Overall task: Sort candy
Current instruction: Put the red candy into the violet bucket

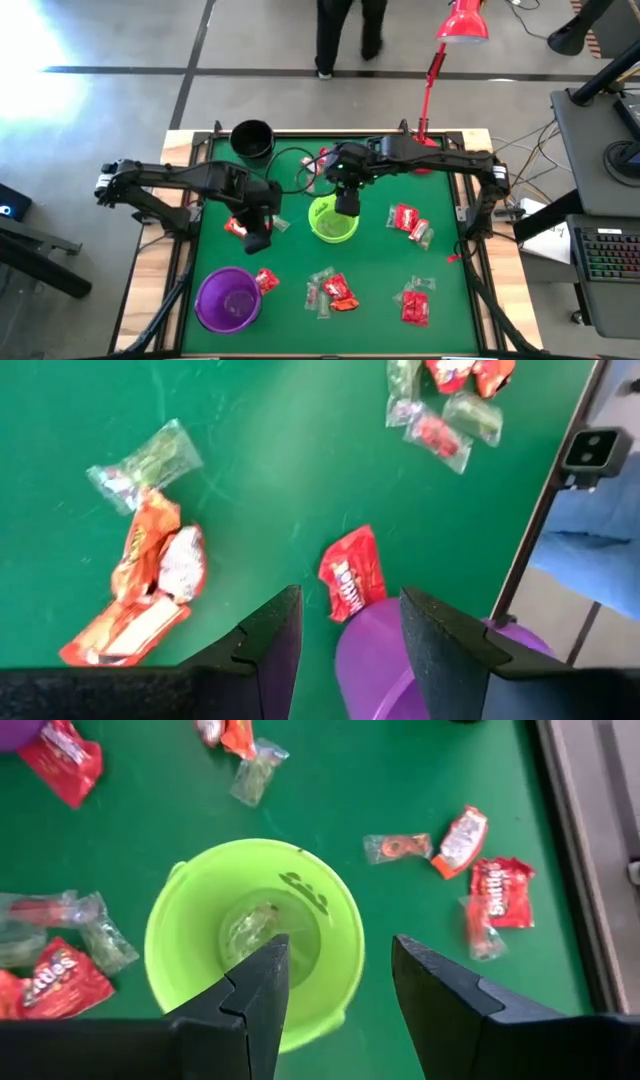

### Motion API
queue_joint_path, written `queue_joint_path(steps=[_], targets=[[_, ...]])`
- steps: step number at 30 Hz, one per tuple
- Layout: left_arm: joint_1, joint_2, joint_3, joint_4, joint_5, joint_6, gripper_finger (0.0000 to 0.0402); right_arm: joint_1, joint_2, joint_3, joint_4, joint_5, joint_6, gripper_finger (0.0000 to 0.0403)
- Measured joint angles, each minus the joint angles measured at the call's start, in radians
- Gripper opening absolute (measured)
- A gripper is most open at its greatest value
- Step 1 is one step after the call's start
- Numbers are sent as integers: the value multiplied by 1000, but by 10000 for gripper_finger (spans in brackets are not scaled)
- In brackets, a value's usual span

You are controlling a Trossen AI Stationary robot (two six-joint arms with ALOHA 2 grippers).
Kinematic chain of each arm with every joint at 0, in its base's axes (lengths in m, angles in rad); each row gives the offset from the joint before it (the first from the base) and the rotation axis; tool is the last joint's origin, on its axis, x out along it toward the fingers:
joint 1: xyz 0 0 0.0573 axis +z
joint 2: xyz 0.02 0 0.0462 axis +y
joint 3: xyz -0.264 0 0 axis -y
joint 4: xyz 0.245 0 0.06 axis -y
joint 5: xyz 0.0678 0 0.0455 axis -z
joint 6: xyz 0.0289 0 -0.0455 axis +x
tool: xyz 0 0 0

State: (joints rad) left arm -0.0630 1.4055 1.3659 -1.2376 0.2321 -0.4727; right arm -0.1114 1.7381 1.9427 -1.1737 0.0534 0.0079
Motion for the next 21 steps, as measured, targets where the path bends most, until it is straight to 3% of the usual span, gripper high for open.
queue_joint_path(steps=[12,21], targets=[[-63,16,-87,108,-134,-73,152,-2,-156,0,-5,4,131,169],[-81,31,-186,181,-134,-156,152,-2,-220,0,-5,2,159,169]])
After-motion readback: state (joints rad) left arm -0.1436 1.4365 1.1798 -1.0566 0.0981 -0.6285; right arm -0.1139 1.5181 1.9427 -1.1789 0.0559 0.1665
